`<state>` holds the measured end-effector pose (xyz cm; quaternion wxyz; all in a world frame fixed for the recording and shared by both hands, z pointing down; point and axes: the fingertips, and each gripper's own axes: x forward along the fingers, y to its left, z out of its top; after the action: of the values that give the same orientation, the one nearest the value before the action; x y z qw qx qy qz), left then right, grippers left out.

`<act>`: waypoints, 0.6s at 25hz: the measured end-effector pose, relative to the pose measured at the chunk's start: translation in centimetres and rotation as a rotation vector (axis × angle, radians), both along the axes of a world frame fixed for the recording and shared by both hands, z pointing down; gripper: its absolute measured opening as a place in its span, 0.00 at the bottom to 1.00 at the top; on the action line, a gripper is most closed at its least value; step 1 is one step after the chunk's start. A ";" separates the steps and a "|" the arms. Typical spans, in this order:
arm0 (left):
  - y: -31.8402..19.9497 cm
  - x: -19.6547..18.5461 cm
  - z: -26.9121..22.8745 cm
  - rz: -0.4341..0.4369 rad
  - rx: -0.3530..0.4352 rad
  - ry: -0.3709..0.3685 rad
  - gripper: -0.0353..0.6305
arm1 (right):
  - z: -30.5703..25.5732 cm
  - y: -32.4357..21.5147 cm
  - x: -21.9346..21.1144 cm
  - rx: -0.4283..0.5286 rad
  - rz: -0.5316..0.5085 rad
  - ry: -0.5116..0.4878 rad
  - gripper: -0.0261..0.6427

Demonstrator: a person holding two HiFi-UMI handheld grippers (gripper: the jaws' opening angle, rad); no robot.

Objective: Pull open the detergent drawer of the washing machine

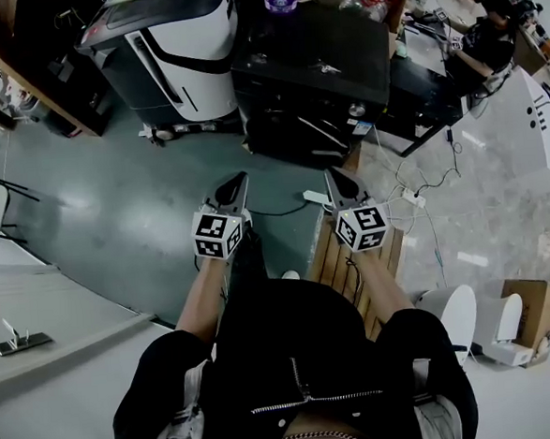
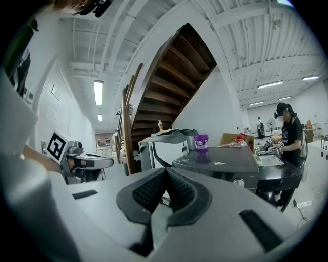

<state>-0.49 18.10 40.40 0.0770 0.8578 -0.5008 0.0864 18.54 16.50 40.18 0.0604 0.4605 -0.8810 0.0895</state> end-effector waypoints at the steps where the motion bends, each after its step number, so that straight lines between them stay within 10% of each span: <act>1: -1.0 -0.2 0.1 0.003 -0.001 0.004 0.09 | 0.1 -0.8 -0.2 -0.003 0.002 0.003 0.05; 15: -18.9 -3.5 0.6 0.152 -0.045 0.023 0.09 | -1.2 -16.6 -4.2 -0.021 0.139 0.011 0.05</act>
<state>-4.04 -0.80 40.96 0.0952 0.8923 -0.4314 0.0931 14.29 -0.11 39.00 0.0637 0.5206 -0.8455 0.1000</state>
